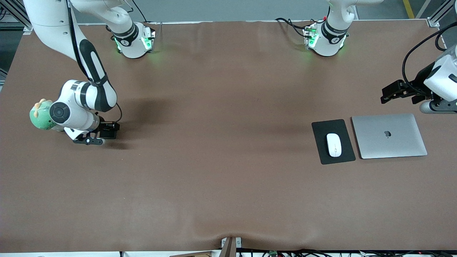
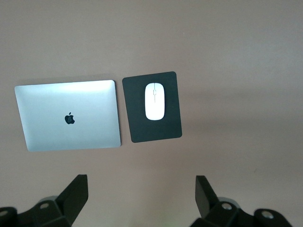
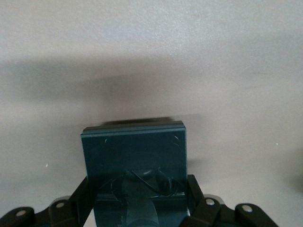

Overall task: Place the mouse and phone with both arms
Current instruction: 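Carry the black phone with the right gripper beside the green plush toy, then set the phone on the table and open the right gripper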

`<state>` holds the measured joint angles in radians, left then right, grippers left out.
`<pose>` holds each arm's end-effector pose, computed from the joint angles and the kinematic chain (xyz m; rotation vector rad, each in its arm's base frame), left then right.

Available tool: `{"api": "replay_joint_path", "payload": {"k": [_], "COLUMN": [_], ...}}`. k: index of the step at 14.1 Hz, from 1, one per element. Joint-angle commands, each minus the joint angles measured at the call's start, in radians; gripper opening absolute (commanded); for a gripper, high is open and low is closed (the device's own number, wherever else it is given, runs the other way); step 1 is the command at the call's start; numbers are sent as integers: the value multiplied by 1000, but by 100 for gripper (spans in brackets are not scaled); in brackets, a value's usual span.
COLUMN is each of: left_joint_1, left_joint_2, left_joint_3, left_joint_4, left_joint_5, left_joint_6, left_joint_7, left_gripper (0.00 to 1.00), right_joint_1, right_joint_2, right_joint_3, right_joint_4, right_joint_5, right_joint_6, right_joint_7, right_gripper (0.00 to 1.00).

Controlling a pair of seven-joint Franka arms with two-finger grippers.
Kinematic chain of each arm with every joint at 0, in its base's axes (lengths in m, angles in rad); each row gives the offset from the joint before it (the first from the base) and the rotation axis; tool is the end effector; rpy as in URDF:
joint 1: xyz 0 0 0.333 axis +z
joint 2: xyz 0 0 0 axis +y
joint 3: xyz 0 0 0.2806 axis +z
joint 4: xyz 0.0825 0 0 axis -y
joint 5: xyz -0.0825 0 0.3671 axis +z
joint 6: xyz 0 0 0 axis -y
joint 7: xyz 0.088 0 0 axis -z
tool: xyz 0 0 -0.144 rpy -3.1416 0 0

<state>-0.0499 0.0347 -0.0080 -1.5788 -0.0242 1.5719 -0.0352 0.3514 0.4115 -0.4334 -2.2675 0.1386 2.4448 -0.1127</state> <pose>0.5433 -0.0349 0.5298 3.1182 -0.0346 -0.0666 0.4833 -0.0562 0.1241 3.0509 -0.1049 -0.2997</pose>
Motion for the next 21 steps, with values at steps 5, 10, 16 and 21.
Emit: {"api": "replay_joint_path", "payload": {"k": [5, 10, 16, 21], "left_joint_1": [2, 2, 2, 4], "left_joint_2": [-7, -6, -6, -4], "left_joint_3": [0, 0, 0, 0], "left_joint_4": [6, 6, 8, 8], "left_joint_5": [-14, -14, -16, -16], "left_joint_6": [2, 2, 2, 2], "left_joint_7": [8, 8, 6, 6], "left_gripper": [100, 100, 100, 100], "right_joint_1": [-12, -5, -12, -12], "right_joint_2": [-11, -16, -20, -28], "right_joint_3": [7, 7, 2, -39], "right_joint_4": [-27, 43, 305, 573], "right_joint_5": [-7, -5, -7, -8], "right_joint_6": [26, -62, -380, -669], "right_joint_7": [-4, -8, -12, 4], "right_gripper": [100, 100, 100, 100]}}
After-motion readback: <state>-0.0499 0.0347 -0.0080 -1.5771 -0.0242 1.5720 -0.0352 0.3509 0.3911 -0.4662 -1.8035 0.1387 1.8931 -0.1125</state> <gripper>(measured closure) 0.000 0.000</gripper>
